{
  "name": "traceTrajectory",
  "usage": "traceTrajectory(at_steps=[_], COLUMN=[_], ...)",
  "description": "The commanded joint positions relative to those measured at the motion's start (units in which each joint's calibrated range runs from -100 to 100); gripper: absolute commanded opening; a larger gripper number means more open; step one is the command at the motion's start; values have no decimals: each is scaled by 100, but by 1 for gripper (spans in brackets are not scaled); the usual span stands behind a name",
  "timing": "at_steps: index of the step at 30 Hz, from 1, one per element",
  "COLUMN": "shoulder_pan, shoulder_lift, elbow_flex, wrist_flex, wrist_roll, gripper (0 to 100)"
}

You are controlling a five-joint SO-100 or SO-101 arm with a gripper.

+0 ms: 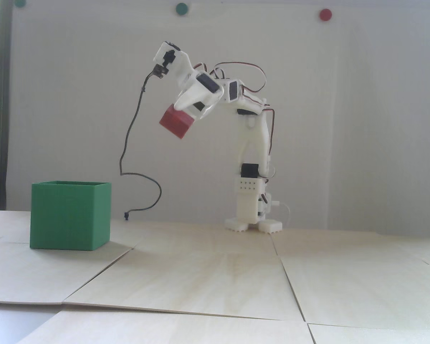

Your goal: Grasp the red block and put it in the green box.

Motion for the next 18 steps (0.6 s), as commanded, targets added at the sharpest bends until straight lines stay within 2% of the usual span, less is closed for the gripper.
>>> traceTrajectory(at_steps=[1, 9, 18], shoulder_pan=[35, -617, -1493], shoulder_lift=[-80, -95, -301], elbow_flex=[-313, -997, -1707], wrist_flex=[-8, 3542, 6560], wrist_roll=[282, 292, 256], gripper=[2, 2, 2])
